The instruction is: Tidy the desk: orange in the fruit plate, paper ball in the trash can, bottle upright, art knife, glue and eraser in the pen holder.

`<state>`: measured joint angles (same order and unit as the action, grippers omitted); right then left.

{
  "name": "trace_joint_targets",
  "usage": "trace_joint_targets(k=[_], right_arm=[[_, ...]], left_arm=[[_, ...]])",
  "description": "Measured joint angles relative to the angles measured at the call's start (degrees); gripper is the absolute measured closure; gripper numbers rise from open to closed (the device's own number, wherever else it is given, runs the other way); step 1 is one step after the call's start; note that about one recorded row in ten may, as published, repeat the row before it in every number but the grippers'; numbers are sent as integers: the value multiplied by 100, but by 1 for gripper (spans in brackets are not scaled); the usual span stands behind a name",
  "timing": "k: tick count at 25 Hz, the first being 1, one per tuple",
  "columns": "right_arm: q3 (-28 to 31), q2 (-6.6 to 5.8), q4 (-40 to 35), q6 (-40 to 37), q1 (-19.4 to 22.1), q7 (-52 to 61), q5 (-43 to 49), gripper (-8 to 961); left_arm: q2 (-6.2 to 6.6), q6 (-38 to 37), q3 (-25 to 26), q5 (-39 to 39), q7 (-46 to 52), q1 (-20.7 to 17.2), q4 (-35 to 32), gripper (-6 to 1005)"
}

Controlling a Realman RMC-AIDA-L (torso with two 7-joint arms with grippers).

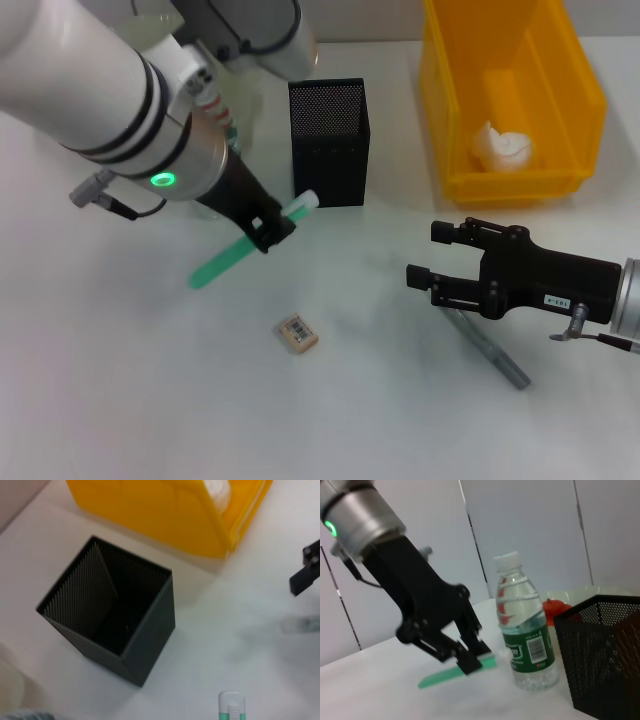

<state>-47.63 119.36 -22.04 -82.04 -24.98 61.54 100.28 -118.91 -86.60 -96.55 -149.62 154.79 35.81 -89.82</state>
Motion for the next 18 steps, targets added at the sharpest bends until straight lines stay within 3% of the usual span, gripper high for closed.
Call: trace_joint_targets(k=[7,14,15,18], right_arm=[[0,0,59,70,6,-2,-1,188],[0,0,78,101,3,-2,-1,188],[0,0,78,101,3,-2,-1,188],[0,0,78,102,2,-1,-4,188]], left_arm=[[7,430,355,661,-374,-400,-734,757],[6,1020,804,1713,-1093,-567,-698,744],[13,1367,908,2228,-1462,-670,-667,743],[16,1776,963,2794,-1891,-832,-656,737]])
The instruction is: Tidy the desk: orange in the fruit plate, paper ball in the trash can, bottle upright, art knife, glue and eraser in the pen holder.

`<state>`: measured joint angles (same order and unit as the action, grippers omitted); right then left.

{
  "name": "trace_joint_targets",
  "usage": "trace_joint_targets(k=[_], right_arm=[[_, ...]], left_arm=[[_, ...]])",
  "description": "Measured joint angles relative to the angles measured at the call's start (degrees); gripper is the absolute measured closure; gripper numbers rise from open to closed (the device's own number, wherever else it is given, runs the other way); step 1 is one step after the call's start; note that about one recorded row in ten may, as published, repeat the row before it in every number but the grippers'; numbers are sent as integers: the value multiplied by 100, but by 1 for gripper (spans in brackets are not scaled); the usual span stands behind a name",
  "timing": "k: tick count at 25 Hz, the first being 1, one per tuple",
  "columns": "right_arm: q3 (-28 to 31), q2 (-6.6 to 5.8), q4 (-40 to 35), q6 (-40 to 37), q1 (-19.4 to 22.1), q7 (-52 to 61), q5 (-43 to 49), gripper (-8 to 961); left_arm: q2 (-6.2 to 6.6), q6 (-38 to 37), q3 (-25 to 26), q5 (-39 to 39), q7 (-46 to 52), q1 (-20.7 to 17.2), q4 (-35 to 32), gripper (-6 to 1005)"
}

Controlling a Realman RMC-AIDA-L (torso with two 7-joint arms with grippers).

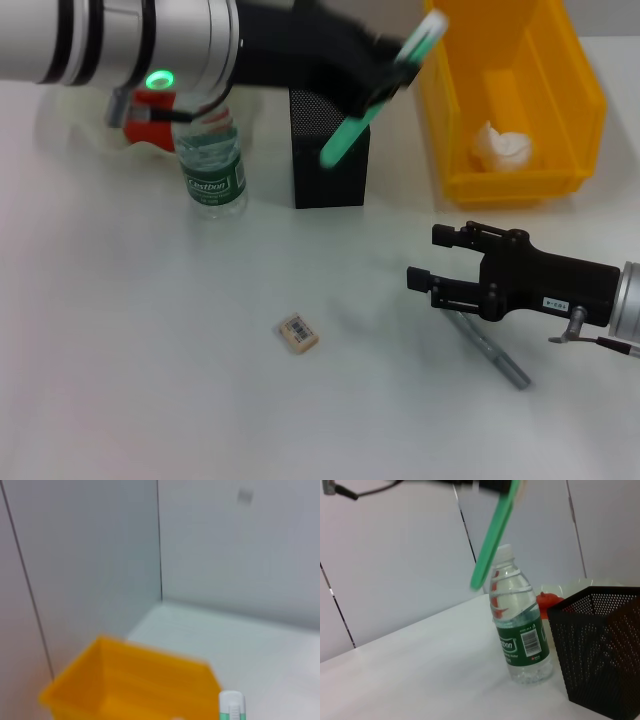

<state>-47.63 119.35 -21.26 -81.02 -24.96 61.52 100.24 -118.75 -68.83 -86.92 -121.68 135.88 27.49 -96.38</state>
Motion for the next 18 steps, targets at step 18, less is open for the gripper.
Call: trace_joint_targets(k=[18], right_arm=[[0,9,47,120,-79,1,-14,188]], left_arm=[[-34,2998,-666,4218,-4091,-418,2761,704]])
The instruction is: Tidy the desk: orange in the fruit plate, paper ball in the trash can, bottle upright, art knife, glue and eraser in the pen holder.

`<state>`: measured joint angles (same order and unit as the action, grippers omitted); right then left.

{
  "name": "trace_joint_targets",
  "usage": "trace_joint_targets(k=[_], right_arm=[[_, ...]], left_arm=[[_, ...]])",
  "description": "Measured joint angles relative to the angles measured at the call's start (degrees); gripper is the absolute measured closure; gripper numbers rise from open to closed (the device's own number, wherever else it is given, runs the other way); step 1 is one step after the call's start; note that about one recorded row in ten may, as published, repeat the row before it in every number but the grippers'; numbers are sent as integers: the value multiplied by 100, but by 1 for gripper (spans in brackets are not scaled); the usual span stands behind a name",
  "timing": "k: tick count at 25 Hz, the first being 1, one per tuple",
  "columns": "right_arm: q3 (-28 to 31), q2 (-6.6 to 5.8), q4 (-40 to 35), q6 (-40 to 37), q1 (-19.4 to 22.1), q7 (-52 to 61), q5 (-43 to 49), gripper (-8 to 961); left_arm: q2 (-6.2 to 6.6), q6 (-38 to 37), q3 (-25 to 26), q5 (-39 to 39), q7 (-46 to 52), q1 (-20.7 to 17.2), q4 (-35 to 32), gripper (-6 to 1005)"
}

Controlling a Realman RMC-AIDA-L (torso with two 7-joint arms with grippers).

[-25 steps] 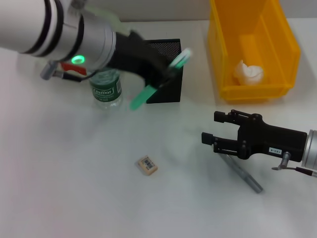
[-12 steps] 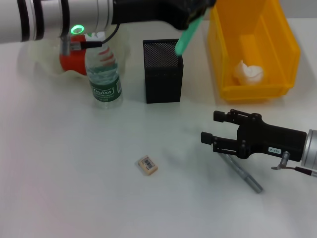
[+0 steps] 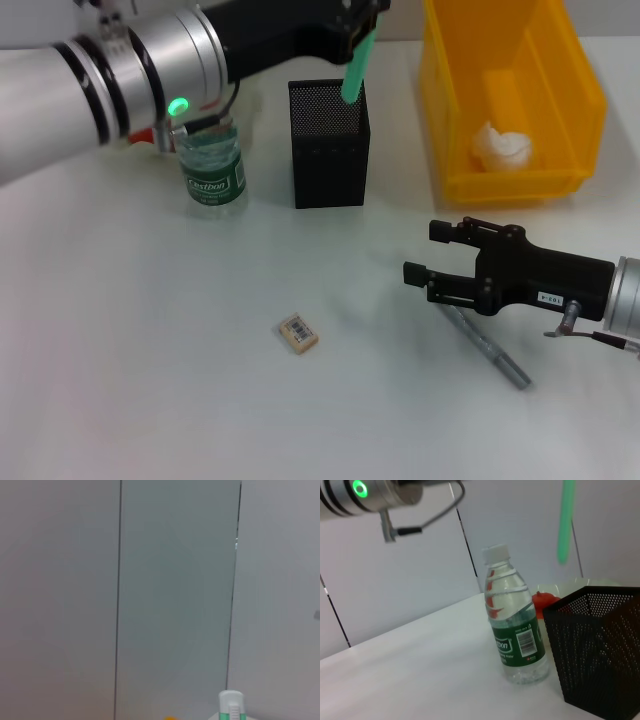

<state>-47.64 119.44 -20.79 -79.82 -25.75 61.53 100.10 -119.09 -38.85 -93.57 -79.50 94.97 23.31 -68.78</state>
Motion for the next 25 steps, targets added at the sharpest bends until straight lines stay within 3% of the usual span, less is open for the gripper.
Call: trace_joint_targets(k=[13,25], right_arm=[[0,4,5,2,-9,10,0,188],[-8,9,14,-26,-8,35,1,190]], left_arm=[[-8,431,-369,1473,-1878,32,699,680],[-9,438,-465,1705,-2358,210,1084,657]])
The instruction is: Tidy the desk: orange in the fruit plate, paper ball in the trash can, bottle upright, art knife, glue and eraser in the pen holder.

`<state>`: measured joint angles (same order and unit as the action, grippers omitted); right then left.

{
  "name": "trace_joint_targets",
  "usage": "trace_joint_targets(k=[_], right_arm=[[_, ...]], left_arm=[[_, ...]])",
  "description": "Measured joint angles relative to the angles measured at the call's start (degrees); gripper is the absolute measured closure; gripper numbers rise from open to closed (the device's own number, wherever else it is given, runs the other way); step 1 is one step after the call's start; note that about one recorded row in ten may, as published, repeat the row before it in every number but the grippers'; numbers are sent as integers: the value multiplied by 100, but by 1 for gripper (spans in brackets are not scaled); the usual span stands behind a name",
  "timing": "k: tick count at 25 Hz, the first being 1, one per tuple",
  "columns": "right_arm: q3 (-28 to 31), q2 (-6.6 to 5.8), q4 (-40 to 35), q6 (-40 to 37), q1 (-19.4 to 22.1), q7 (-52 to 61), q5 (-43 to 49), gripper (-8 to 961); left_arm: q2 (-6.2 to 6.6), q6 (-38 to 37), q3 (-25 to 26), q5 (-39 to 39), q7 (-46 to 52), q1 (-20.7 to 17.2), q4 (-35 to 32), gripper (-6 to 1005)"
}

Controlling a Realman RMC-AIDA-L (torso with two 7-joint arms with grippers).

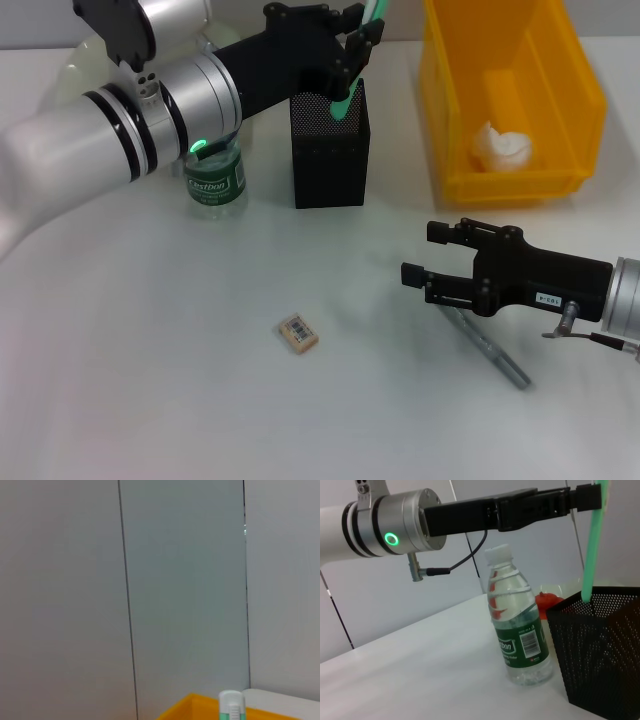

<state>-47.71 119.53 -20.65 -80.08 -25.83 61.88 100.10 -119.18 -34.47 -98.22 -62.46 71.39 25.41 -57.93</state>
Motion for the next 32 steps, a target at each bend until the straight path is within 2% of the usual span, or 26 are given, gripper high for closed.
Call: trace_joint_targets(k=[11,16,19,23,25,26,27,29,31,32], right_arm=[[-1,0,0,-16,6,5,0,190],[-1,0,-1,-23,23,4,0,190],[-1,-1,-1,-28,37,4,1,190],[-1,-10,-1,-132,66,-15,1,190],[-1,-12,-1,-165,71,-18,1,190],[0,-15,-2,-200,72,-20,0,190],[3,-17,-6,-228,76,-22,1,190],[9,-19,-16,-298,88,-27,1,190],[9,-19,-17,-314,88,-30,1,190],[9,-19,-20,-327,89,-33,1,190]], left_arm=[[4,219,-4,13,-6,16,28,637],[29,129,-3,15,-4,-36,-64,459],[51,-285,86,15,34,-118,-127,409],[61,-1243,407,5,157,-352,-312,366],[65,-1393,452,-3,195,-377,-334,345],[77,-1682,538,-18,264,-415,-351,334],[92,-2338,743,-47,323,-472,-334,323],[97,-2558,835,-54,334,-490,-309,302],[95,-3410,1244,-64,470,-564,-130,270],[94,-3574,1339,-65,526,-580,-79,249]])
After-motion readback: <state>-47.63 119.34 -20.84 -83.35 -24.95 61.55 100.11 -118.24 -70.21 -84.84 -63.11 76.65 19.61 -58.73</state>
